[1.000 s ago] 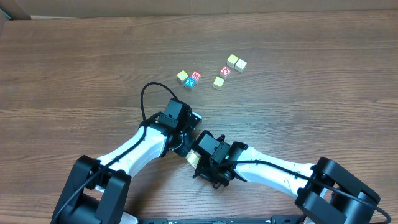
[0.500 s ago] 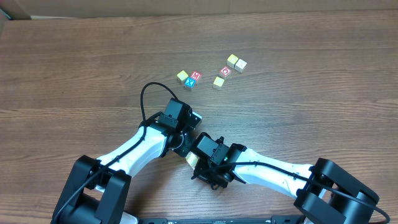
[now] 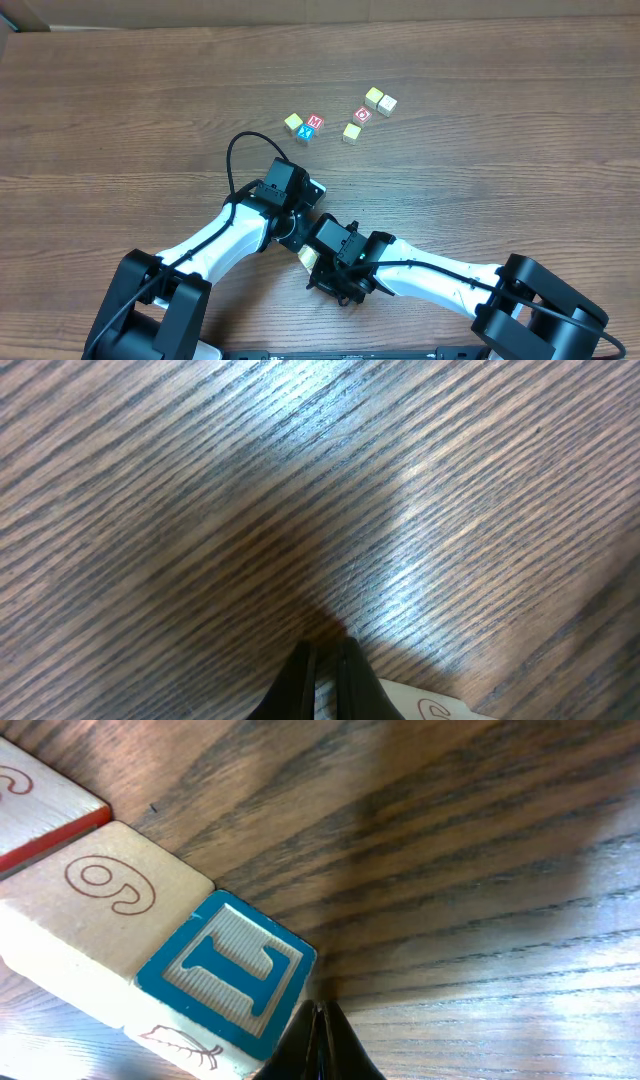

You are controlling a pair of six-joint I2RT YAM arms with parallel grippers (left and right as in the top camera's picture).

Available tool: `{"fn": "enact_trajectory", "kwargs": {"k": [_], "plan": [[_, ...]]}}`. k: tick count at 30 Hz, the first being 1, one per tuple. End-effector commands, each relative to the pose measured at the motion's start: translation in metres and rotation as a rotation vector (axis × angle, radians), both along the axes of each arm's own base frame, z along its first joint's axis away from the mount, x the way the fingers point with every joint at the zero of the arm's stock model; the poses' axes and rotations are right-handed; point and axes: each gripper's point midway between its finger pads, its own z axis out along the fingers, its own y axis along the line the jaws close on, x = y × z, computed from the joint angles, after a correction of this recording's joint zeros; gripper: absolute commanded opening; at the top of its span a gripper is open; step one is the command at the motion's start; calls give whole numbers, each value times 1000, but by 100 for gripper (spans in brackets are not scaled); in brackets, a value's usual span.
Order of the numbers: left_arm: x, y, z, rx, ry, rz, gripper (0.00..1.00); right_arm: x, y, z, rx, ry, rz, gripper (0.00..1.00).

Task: Flip 3 blocks
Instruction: 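Rotate the right gripper to turn the held row over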

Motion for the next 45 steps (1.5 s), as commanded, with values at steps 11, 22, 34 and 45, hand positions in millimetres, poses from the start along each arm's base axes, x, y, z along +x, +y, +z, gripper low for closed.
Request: {"fn": "enact_trajectory", "kwargs": {"k": [11, 22, 34, 45], "plan": [[-36, -2, -28, 14, 129, -59, 4, 2, 15, 5, 42, -19, -5, 4], [-36, -2, -27, 11, 130, -61, 4, -1, 22, 7, 56, -33, 10, 4], [-37, -4, -27, 7, 133, -64, 4, -6, 27, 8, 67, -33, 12, 4], [-42, -10, -27, 14, 129, -100, 4, -8, 29, 8, 71, -33, 18, 4]]}}
